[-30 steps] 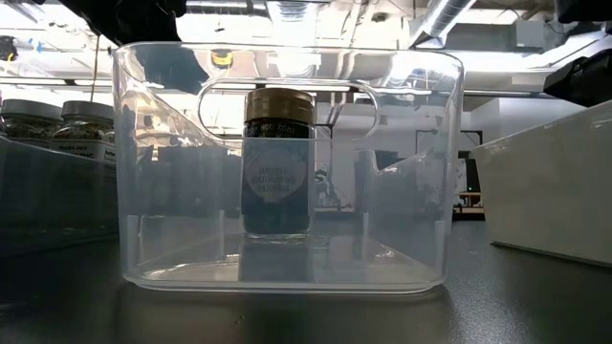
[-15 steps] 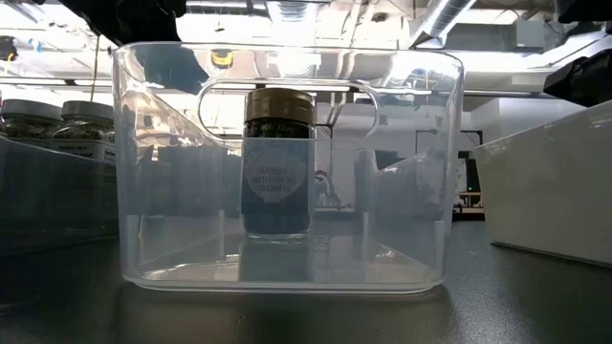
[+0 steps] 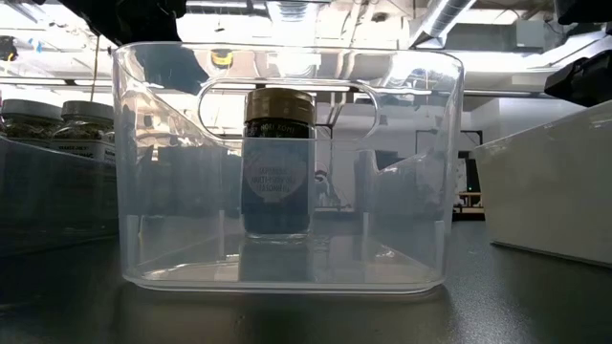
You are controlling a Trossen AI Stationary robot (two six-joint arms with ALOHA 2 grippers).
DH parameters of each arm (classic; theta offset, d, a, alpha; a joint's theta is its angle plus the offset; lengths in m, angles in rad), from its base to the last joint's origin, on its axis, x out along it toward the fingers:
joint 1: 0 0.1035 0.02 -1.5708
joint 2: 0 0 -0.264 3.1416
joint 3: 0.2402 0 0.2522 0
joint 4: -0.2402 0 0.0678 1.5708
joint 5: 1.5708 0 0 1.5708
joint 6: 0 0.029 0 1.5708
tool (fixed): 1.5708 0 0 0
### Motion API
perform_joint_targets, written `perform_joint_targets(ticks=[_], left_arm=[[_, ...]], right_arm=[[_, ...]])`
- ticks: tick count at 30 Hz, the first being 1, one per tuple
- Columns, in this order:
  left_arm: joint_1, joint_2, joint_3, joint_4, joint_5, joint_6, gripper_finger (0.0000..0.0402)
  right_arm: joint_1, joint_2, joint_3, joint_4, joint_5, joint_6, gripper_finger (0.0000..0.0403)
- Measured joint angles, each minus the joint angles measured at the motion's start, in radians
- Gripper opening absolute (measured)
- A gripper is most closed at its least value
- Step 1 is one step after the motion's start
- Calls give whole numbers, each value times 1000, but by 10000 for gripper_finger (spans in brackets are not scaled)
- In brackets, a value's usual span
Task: Sort spices by type
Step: Put the top red seasoning can into the white bin
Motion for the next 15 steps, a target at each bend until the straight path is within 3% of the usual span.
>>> perform_joint_targets(ticks=[15], left_arm=[[0, 0, 0, 0, 0, 0, 251]], right_arm=[[0, 0, 0, 0, 0, -18, 261]])
